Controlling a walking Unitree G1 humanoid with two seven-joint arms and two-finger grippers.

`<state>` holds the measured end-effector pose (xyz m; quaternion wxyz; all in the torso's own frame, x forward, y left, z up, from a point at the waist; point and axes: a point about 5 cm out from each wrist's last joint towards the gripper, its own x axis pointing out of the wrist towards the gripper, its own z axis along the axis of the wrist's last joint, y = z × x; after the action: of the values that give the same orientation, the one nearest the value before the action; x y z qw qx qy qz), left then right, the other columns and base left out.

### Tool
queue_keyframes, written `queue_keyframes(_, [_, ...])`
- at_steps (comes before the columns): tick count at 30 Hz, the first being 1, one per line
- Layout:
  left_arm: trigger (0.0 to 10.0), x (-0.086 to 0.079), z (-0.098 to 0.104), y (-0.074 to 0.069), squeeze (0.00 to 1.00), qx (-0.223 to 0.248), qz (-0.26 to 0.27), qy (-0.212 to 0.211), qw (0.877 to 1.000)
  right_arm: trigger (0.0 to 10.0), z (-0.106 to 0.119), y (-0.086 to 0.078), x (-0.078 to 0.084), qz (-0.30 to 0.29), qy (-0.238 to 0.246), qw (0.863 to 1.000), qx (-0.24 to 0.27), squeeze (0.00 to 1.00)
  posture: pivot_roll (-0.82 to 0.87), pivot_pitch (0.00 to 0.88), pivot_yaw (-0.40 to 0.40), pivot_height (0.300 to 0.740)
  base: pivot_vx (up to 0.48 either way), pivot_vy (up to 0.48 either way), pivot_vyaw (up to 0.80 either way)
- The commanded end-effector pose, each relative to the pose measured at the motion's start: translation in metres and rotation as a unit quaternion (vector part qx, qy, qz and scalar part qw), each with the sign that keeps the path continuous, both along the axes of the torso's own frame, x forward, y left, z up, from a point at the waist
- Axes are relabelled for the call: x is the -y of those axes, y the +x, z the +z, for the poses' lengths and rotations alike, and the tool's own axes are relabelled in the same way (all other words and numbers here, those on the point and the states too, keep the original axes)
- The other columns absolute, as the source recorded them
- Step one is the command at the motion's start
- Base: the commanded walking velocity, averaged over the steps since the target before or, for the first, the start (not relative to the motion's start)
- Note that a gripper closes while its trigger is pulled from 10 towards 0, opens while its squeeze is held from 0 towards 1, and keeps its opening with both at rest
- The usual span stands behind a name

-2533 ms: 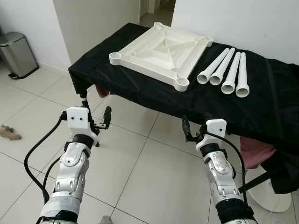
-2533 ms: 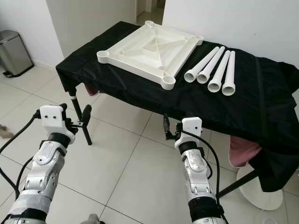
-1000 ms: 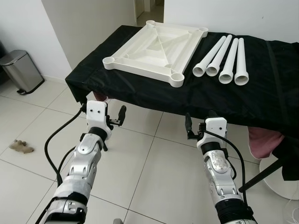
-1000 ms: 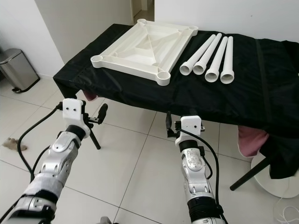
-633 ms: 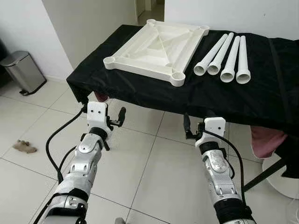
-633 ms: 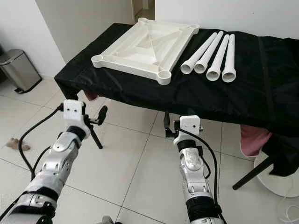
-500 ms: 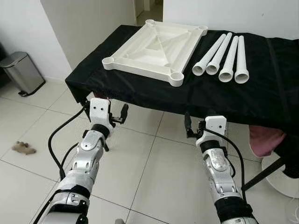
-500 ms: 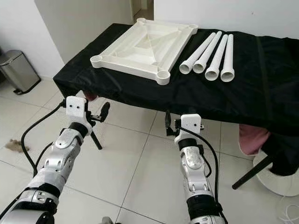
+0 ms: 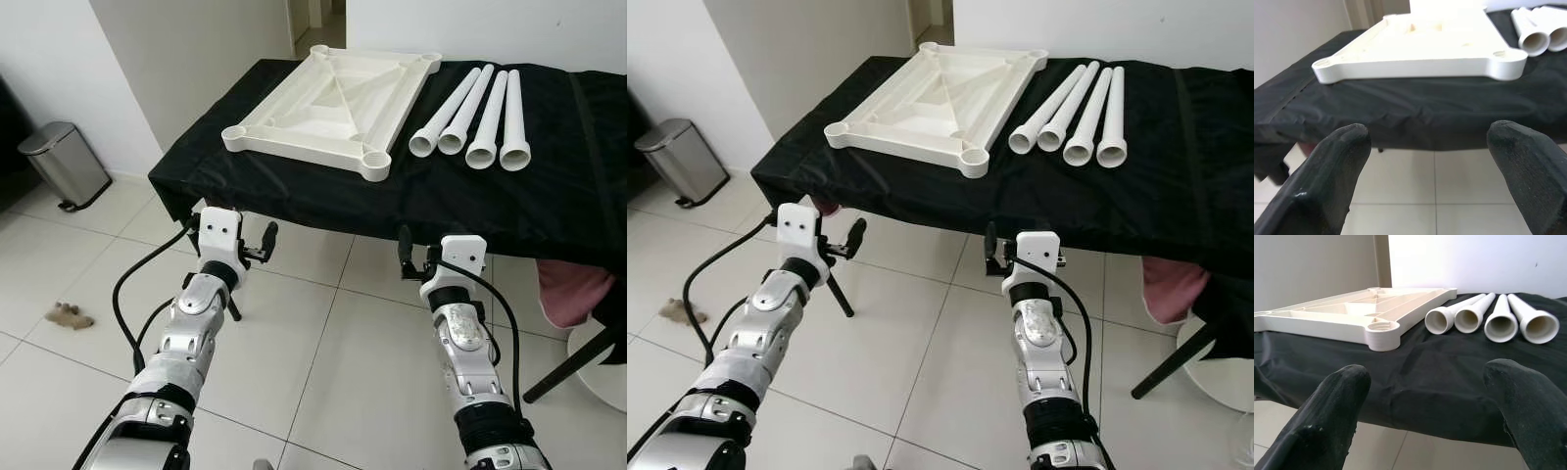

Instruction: Building children table

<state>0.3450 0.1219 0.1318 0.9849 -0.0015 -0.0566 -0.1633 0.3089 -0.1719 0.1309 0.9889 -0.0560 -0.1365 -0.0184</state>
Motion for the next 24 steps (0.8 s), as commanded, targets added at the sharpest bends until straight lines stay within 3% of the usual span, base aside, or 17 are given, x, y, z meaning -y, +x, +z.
queue_keyframes(1, [10.0,-0.005,-0.002,0.001,0.0,0.002,-0.009,0.007,1.0,10.0,0.0,0.002,-0.007,0.016,0.002,1.0,-0.002,0.0,-0.08,0.0,0.116,0.74,0.0,0.0,0.0])
queue_keyframes(8, [10.0,-0.019,0.005,0.0,0.0,0.025,0.034,0.009,0.999,10.0,0.004,0.007,-0.015,0.047,-0.012,0.999,-0.001,0.0,-0.03,0.0,0.057,0.74,0.0,0.0,0.0])
queue_keyframes(15, [10.0,-0.022,0.006,-0.002,0.0,0.032,0.035,0.017,0.999,10.0,0.009,0.005,-0.015,0.052,-0.014,0.999,0.005,0.0,-0.02,0.0,0.056,0.74,0.0,0.0,0.0])
queue_keyframes(24, [10.0,-0.029,0.005,-0.013,0.0,0.035,0.038,0.009,0.999,10.0,0.008,-0.003,-0.004,0.037,-0.012,0.999,0.011,0.0,-0.03,0.0,0.045,0.74,0.0,0.0,0.0])
